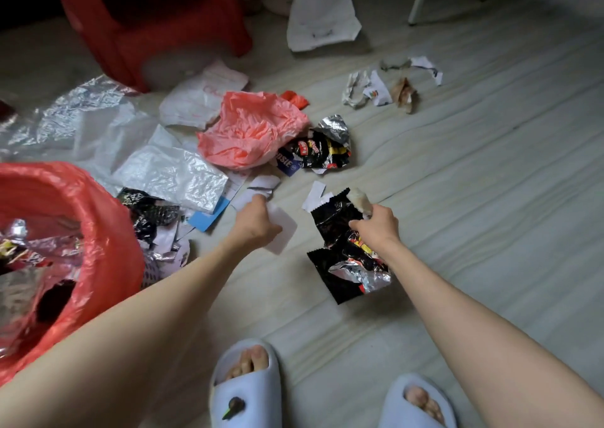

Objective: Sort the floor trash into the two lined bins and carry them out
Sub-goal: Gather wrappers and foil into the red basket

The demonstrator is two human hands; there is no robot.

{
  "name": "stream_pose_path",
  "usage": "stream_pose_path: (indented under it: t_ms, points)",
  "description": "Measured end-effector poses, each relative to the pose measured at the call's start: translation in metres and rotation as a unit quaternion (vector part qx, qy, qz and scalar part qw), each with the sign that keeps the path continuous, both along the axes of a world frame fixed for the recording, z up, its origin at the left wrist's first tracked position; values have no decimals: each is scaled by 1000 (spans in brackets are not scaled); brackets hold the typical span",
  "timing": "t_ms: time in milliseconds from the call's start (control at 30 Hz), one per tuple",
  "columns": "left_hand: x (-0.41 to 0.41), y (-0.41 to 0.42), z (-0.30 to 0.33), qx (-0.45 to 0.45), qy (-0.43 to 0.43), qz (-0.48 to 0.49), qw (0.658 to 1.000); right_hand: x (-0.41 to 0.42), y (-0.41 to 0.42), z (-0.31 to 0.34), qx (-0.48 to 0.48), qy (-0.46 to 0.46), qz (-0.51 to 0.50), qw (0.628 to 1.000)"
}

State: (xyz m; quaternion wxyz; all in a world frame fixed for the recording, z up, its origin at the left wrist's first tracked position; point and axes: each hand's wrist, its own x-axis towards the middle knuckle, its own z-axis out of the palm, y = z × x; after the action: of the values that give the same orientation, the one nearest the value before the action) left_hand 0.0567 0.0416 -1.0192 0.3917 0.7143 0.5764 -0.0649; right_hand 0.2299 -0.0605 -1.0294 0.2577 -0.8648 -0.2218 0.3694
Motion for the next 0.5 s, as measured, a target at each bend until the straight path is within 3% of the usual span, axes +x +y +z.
stream_pose_path:
  t_ms: [200,367,500]
  points:
    - [-35,21,98,57,-140,75,986,-27,19,89,78,21,-10,997]
    - [-72,15,168,173,-256,169,936,-77,41,165,159,13,-24,987]
    - [-116,10,215,265,-286,187,902,-132,69,199,231,61,-66,969]
